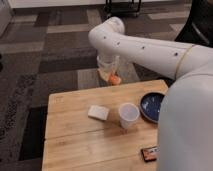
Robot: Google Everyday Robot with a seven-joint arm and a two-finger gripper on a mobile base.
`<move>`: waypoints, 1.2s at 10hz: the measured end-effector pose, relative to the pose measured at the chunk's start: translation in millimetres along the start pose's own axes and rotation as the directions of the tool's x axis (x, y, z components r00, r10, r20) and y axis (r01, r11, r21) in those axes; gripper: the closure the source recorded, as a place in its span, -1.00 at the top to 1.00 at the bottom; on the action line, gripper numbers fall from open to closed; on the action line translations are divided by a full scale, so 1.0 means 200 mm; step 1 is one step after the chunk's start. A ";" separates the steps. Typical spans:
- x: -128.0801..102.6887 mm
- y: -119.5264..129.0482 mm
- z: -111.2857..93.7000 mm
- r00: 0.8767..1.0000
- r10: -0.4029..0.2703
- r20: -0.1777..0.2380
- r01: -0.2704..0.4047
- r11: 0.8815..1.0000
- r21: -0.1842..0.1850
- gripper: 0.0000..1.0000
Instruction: Place the pepper on the white sponge
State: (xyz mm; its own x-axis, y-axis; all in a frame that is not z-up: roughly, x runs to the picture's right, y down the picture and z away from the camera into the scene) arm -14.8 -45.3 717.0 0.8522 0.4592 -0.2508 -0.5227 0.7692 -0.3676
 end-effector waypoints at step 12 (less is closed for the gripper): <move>0.30 0.32 0.49 0.612 -0.778 -0.140 0.789 0.614 0.035 -1.00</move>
State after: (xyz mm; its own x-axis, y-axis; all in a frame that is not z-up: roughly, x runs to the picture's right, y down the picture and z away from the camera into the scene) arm 5.6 75.0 766.9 0.9250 -0.3798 0.0076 0.3522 0.8499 -0.3918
